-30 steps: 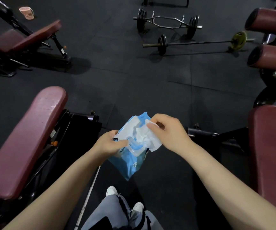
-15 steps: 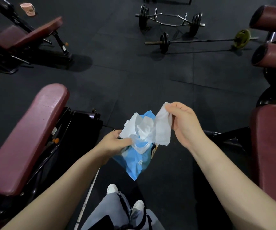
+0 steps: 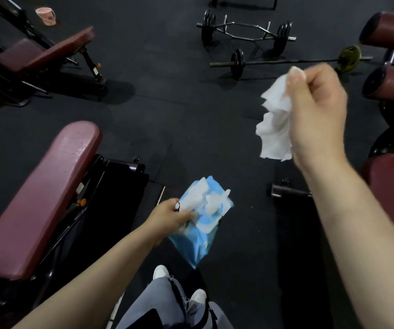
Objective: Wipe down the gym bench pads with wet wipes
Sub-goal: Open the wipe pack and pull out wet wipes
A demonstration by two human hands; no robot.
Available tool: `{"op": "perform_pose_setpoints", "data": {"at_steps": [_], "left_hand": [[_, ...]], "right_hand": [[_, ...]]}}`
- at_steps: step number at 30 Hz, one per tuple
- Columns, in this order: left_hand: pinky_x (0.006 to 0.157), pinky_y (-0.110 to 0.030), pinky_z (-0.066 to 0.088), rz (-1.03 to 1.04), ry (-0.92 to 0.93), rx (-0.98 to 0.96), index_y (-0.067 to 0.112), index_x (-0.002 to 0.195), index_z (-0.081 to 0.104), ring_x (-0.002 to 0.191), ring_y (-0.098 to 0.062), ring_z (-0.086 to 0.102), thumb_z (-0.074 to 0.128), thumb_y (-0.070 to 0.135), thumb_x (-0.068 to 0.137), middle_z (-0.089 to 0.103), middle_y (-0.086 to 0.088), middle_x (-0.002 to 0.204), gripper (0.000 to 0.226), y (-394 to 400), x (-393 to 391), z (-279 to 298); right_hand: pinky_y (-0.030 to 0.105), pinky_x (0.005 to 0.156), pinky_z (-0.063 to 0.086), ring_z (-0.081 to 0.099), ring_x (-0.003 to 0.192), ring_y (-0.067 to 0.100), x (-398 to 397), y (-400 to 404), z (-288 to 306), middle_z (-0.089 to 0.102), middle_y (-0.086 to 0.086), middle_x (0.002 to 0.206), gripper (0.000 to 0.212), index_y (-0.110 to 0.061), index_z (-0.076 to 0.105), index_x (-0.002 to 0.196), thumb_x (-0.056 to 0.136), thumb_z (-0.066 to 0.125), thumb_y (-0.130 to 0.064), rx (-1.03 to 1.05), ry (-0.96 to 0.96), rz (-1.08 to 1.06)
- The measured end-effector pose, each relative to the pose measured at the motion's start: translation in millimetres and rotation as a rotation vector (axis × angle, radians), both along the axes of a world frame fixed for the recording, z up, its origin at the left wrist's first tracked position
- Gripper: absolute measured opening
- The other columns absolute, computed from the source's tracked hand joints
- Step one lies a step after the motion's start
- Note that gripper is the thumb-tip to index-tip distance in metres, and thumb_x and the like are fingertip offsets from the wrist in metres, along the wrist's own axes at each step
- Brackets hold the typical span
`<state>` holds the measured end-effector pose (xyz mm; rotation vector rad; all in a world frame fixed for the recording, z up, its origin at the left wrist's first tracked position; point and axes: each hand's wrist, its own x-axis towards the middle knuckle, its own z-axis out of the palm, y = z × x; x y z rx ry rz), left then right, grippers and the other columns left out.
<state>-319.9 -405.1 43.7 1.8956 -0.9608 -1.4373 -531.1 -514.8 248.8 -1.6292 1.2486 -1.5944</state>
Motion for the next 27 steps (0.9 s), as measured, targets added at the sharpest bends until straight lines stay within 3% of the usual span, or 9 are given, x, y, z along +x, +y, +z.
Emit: {"op": "perform_pose_setpoints", "data": {"at_steps": [4,7,9,11,14,18,21,24,27], "left_hand": [[0.087,-0.046,0.059,0.017,0.131,0.029,0.013,0.100,0.070,0.085,-0.025,0.074,0.083,0.023,0.076,0.077,-0.009,0.094,0.029,14,-2,-13],[0.087,-0.048,0.058,0.010,0.187,-0.019,0.010,0.104,0.070,0.089,-0.032,0.074,0.083,0.033,0.065,0.076,-0.011,0.094,0.047,9,-1,-6],[0.086,-0.048,0.057,0.010,0.201,-0.048,0.010,0.102,0.071,0.088,-0.032,0.074,0.081,0.037,0.060,0.076,-0.013,0.094,0.051,6,2,-1],[0.087,-0.048,0.055,0.045,0.247,-0.080,0.011,0.096,0.074,0.089,-0.033,0.073,0.081,0.036,0.057,0.076,-0.014,0.095,0.047,4,6,2],[0.083,-0.043,0.057,0.084,0.287,-0.122,0.009,0.097,0.074,0.091,-0.035,0.072,0.080,0.031,0.060,0.075,-0.016,0.098,0.043,3,12,6],[0.072,-0.034,0.056,0.062,0.311,-0.166,0.005,0.103,0.071,0.087,-0.030,0.073,0.076,0.024,0.067,0.075,-0.015,0.098,0.042,2,13,11],[0.073,-0.035,0.056,0.048,0.317,-0.190,0.006,0.104,0.071,0.089,-0.029,0.073,0.076,0.028,0.067,0.075,-0.015,0.100,0.044,2,13,11],[0.074,-0.036,0.056,0.043,0.300,-0.195,0.007,0.106,0.070,0.091,-0.031,0.072,0.073,0.024,0.073,0.075,-0.015,0.100,0.037,5,14,9],[0.090,-0.049,0.056,0.014,0.308,-0.164,0.010,0.116,0.065,0.099,-0.034,0.071,0.078,0.030,0.068,0.074,-0.014,0.108,0.054,8,17,6]], "right_hand": [[0.023,0.067,0.041,0.048,0.066,0.002,-3,-13,-25,0.052,-0.013,0.066,0.028,-0.018,0.052,0.070,0.095,0.054,-0.032,0.262,0.367,0.172],[0.030,0.061,0.042,0.048,0.055,0.008,-7,-8,-74,0.053,-0.012,0.052,0.052,-0.009,0.052,0.062,0.093,0.052,-0.051,0.465,0.673,0.241],[0.029,0.055,0.041,0.041,0.046,0.009,-9,5,-102,0.044,-0.011,0.042,0.058,-0.007,0.049,0.057,0.090,0.054,-0.055,0.609,0.767,0.265],[0.034,0.055,0.049,0.043,0.050,0.010,-9,16,-127,0.045,-0.008,0.049,0.057,-0.009,0.052,0.060,0.083,0.057,-0.061,0.735,0.803,0.331],[0.030,0.058,0.039,0.043,0.061,0.013,-4,31,-143,0.046,0.000,0.066,0.068,-0.003,0.057,0.075,0.074,0.055,-0.070,0.866,0.755,0.415],[0.029,0.057,0.034,0.040,0.058,0.013,15,54,-153,0.044,0.001,0.065,0.043,-0.013,0.050,0.071,0.083,0.063,-0.052,0.911,0.574,0.384],[0.024,0.061,0.044,0.056,0.068,0.009,25,64,-159,0.064,-0.004,0.078,0.030,-0.014,0.063,0.083,0.086,0.064,-0.044,0.887,0.416,0.318],[0.026,0.064,0.046,0.056,0.069,0.009,27,69,-159,0.065,-0.001,0.079,0.022,-0.015,0.066,0.086,0.087,0.063,-0.036,0.881,0.359,0.315],[0.029,0.064,0.049,0.058,0.070,0.010,28,73,-162,0.068,0.004,0.082,0.020,-0.012,0.066,0.087,0.088,0.060,-0.031,0.907,0.304,0.319]]}}
